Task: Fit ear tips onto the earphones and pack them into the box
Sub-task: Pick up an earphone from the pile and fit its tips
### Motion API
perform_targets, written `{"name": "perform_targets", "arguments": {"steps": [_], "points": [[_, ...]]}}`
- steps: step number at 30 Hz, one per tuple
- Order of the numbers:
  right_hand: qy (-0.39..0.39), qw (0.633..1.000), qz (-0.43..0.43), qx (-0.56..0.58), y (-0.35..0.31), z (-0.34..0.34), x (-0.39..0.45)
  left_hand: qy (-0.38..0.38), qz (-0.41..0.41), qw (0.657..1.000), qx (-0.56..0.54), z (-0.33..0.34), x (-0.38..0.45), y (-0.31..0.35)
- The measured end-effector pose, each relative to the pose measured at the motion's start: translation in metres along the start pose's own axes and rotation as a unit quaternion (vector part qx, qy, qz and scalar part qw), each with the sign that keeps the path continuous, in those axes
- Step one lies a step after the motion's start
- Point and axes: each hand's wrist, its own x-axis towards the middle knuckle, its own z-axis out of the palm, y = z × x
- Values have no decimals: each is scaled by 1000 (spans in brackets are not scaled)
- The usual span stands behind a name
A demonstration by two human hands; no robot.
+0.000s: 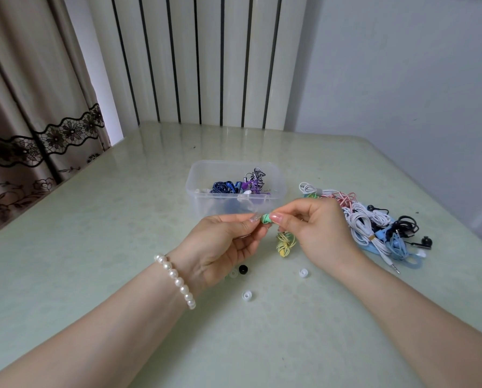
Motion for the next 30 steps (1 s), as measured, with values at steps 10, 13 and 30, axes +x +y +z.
{"name": "perform_targets", "arguments": {"steps": [10, 13, 30], "points": [[16, 1000, 12, -21, -2, 2, -2, 3, 31, 999, 35, 2, -2, 0], [32, 999, 10, -42, -4, 4, -4, 5, 36, 999, 37, 2, -3, 0], [164, 969, -150, -110, 4, 15, -9, -12, 26, 996, -83, 9, -4, -2]]}}
